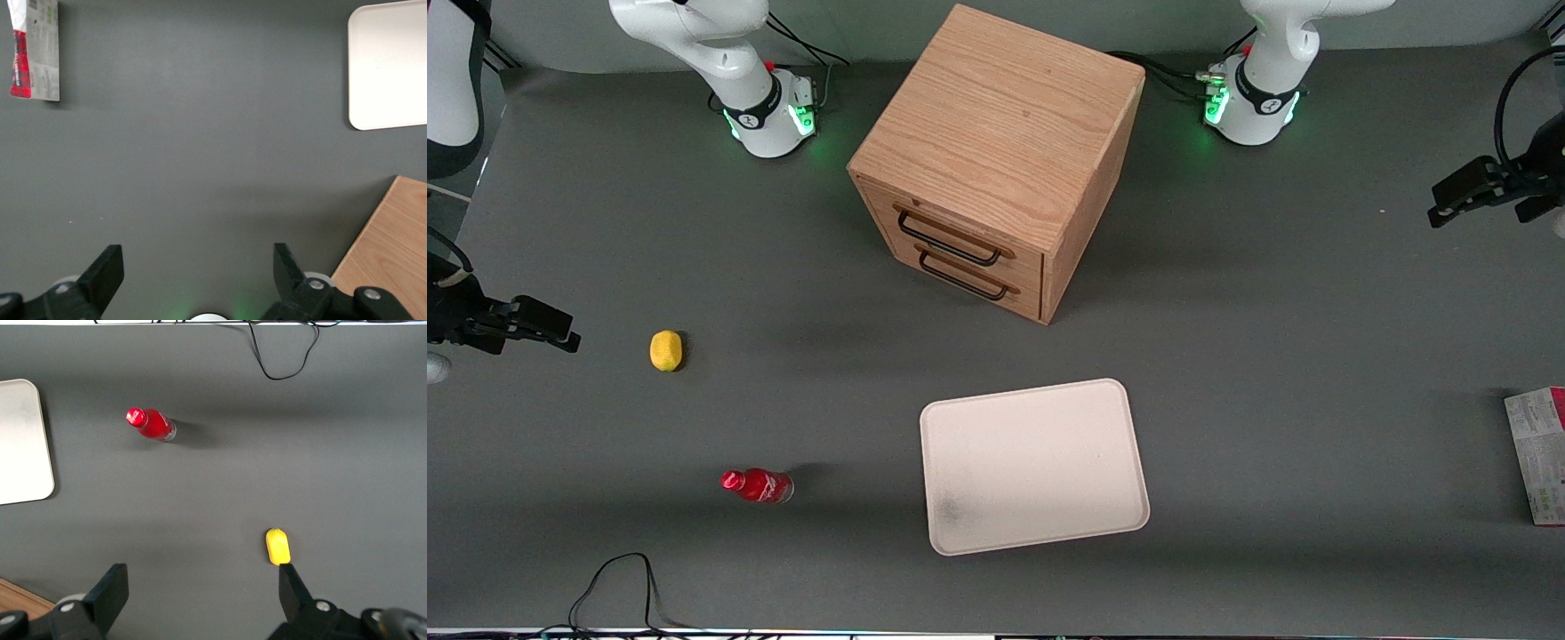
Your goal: Place red cookie box on tray
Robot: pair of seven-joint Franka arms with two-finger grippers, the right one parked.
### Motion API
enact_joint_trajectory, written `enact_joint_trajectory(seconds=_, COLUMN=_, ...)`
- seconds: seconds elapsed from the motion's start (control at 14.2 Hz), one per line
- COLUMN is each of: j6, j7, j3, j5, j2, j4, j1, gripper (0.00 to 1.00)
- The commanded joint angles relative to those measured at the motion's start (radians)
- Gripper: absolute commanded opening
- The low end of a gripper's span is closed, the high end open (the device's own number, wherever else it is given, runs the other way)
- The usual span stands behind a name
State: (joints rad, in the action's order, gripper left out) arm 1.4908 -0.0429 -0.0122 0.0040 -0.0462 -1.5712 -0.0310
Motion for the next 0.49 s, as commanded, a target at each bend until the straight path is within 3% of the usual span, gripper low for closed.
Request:
enact_joint_trajectory(seconds=0.0, j6=0.015, j7=0.050, j3=-0.003, j5=-0.002, j2=0.074, j4=0.077, j1=-0.075, gripper=1.00)
enact_joint_trajectory(seconds=0.42, j6=0.026, j7=0.253, j3=-0.037, j5=0.019, j2=0.302, j4=0.299, j1=-0.274, gripper=1.00)
